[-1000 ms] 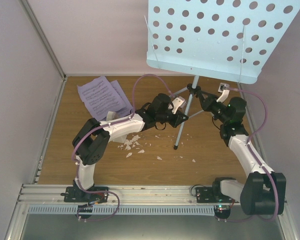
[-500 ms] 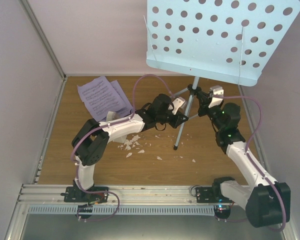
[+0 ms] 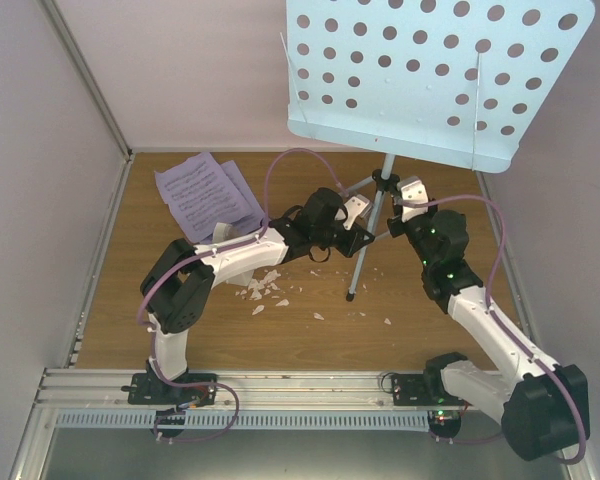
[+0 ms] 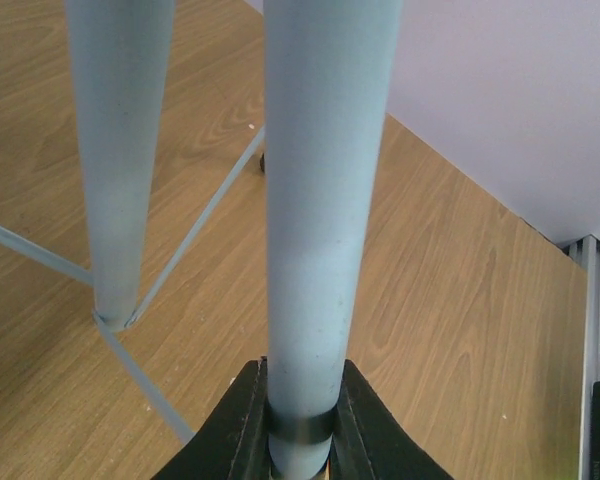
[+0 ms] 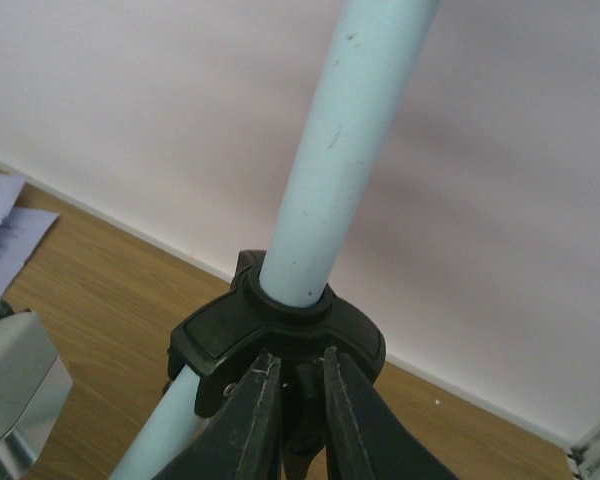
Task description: Pack up the instrument practice props
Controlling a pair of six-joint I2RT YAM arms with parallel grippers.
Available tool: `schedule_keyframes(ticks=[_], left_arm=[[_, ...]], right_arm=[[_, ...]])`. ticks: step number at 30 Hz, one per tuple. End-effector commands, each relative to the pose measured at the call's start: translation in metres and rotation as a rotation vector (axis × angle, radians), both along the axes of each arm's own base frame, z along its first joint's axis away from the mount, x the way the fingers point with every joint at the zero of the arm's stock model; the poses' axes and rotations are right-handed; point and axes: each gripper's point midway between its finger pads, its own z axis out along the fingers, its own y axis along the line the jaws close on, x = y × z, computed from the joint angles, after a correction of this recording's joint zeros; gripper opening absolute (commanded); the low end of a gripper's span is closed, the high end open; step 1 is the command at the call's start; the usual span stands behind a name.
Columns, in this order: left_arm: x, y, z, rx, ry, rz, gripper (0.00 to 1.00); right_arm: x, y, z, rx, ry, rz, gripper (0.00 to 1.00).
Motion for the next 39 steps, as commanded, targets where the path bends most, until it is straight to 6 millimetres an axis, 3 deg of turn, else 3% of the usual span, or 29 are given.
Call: schedule_keyframes(ticks=[1, 4, 6, 11, 15, 16, 21, 27, 31, 39], left_arm=[[0.014, 0.01, 0.026, -0.036, -0.015, 0.088, 0.0], [0.014, 0.009, 0.026, -0.041, -0.013, 0.086, 0.0], [0.014, 0.009, 0.026, -0.043, -0.013, 0.086, 0.0], [0.013, 0.01, 0.023, -0.035, -0.007, 0.083, 0.0], [0.013, 0.01, 0.024, -0.034, -0.011, 0.083, 0.0], [0.013, 0.01, 0.024, -0.034, -0.01, 0.081, 0.0], [0.012, 0.01, 0.025, -0.037, -0.009, 0.076, 0.0], [0.011, 0.009, 0.025, -0.041, -0.005, 0.074, 0.0], [0.011, 0.009, 0.024, -0.04, -0.002, 0.072, 0.0], [0.011, 0.009, 0.021, -0.037, 0.004, 0.072, 0.0]], right_arm=[[-0.02, -0.006, 0.013, 0.09, -0.042, -0.016, 0.5], [-0.031, -0.015, 0.018, 0.287, -0.021, -0.036, 0.68], [-0.034, -0.027, 0.01, 0.465, 0.036, -0.083, 0.75], [-0.051, -0.038, -0.017, 0.908, 0.183, -0.035, 0.82], [-0.058, -0.046, -0.04, 1.393, 0.357, -0.006, 0.79], [-0.059, -0.043, -0.034, 1.456, 0.368, 0.038, 0.77], [-0.05, -0.023, -0.005, 1.61, 0.482, 0.17, 0.81], [-0.036, -0.002, -0.004, 1.835, 0.694, 0.286, 0.82], [-0.028, -0.001, 0.004, 1.936, 0.722, 0.313, 0.81], [-0.011, -0.006, 0.0, 2.114, 0.752, 0.285, 0.77]])
